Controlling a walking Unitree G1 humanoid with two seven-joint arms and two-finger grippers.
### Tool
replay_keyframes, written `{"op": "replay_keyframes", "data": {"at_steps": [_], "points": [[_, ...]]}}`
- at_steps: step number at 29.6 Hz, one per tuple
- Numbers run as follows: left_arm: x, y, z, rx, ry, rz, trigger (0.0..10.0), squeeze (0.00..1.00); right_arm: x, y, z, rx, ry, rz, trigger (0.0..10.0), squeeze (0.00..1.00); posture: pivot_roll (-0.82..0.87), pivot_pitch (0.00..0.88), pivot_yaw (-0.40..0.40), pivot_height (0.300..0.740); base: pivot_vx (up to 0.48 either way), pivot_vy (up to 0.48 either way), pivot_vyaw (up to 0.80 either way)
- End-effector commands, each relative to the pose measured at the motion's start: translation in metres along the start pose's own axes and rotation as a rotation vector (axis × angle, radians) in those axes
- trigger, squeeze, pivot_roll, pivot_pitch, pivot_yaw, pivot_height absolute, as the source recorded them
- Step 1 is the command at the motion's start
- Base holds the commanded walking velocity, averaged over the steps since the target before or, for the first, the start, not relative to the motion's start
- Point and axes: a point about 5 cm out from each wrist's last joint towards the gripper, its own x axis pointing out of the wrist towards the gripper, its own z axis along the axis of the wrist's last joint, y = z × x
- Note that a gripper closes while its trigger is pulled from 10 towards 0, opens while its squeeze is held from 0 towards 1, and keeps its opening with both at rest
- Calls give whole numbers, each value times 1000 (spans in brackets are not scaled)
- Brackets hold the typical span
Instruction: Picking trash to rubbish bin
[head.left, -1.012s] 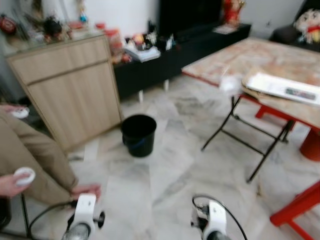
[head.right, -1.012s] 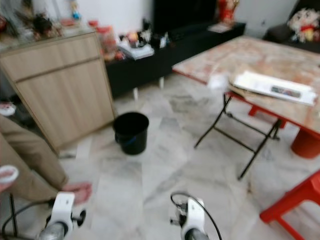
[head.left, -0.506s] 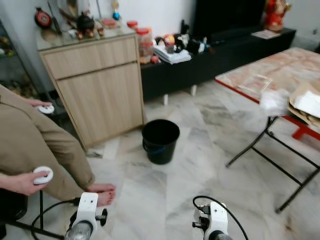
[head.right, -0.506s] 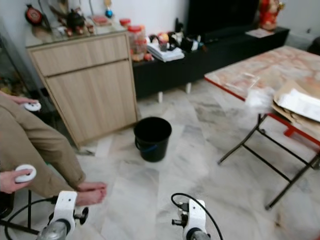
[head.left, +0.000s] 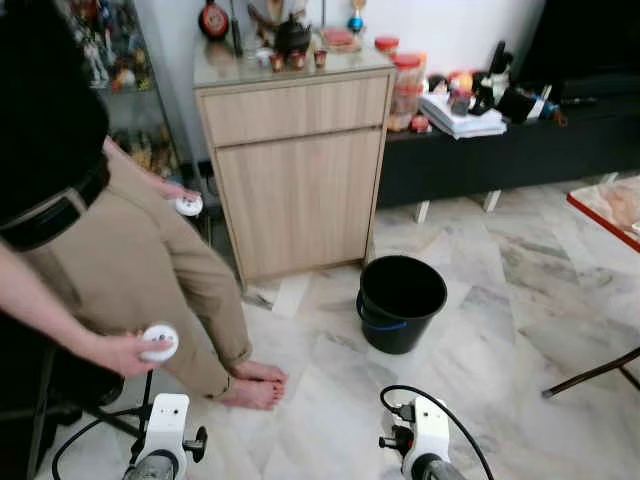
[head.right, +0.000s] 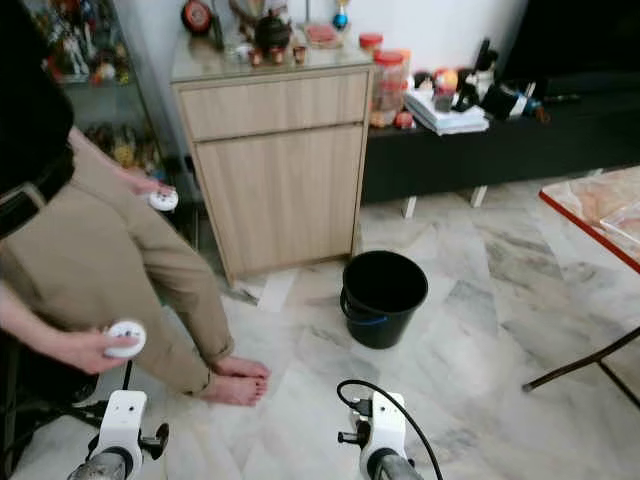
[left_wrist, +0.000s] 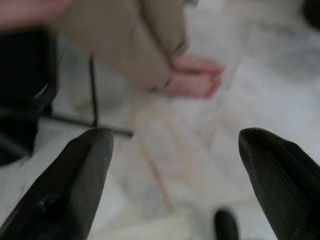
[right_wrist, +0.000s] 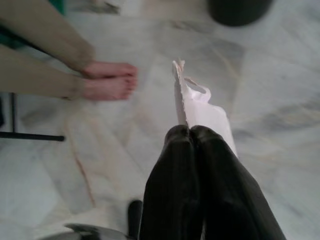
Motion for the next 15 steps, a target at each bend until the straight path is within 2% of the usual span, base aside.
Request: {"op": "replay_keyframes", "data": {"at_steps": [1, 5, 15], "points": [[1, -3, 1, 11, 2, -9, 10000, 0, 1, -3, 5, 4, -10, -13, 10000, 0, -1, 9, -1, 740, 398, 0, 0], [0, -3, 1, 11, 2, -10, 10000, 0, 1, -2, 4, 22, -8, -11, 10000, 0, -1, 9, -1, 740, 398, 0, -152], [0, -3, 1, 13, -1, -10, 10000, 0, 1, -1, 5, 35, -7, -2, 10000, 0, 2, 17, -1, 740, 397, 0, -800]]}}
